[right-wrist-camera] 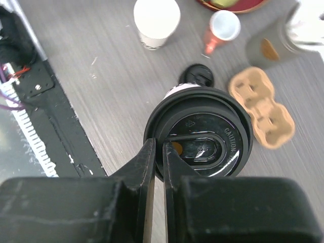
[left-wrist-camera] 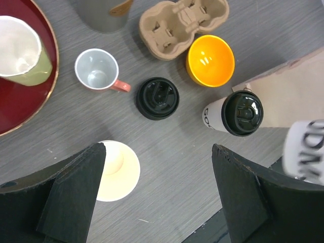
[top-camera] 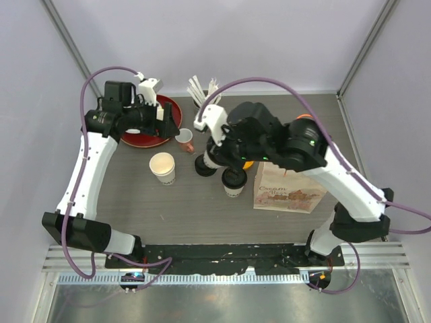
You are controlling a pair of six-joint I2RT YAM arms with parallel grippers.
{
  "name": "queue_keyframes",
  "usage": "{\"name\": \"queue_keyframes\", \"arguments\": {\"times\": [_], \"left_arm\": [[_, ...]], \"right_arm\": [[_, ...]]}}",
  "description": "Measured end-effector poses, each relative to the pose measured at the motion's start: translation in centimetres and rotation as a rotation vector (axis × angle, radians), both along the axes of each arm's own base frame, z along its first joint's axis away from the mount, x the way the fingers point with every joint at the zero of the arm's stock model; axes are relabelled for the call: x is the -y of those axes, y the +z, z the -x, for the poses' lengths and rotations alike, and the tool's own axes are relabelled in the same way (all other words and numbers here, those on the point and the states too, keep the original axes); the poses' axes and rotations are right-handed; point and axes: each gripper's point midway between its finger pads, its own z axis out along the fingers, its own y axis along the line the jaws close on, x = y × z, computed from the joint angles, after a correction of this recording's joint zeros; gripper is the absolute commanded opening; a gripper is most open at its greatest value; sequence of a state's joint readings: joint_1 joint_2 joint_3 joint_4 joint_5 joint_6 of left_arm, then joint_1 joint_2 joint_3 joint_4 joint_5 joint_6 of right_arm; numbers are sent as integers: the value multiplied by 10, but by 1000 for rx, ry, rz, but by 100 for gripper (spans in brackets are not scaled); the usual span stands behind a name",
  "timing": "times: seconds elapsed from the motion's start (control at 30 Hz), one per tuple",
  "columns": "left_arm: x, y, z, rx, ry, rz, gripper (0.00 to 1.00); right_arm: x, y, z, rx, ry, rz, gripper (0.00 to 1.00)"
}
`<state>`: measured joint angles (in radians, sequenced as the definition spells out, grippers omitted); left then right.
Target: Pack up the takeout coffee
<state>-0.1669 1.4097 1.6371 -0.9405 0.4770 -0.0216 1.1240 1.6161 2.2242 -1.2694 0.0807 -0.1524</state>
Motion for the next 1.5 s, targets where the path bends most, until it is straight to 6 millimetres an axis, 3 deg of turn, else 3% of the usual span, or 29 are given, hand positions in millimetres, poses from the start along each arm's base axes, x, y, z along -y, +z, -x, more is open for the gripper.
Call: {"name": "queue_keyframes", "arguments": {"times": [0.47,0.6,0.77,0.87,0.97,1.03,1.07,1.27,1.5], "left_arm": [[74,-4,34,-13,-208,4,89],[106,1,40,-16,-278,9,89],[161,26,52,24,-383,55,89],[204,45,54,66,-443,86,88],[251,52,49,99,-489,102,85],[275,46,43,108,-504,98,82],[304,24,36,95,-519,72,78],[318,-23,35,33,-526,-19,67],[316,-42,40,6,-529,-66,34]], "right_arm": [[132,76,-6,94,-542,-264,1],[172,91,-3,130,-655,-347,1],[213,103,2,165,-764,-430,1],[219,103,1,172,-797,-439,1],[207,94,-8,174,-814,-388,1],[200,89,-14,176,-824,-359,1],[190,73,-25,174,-843,-283,1],[200,48,-41,162,-903,-179,1],[217,37,-51,146,-933,-116,1]]}}
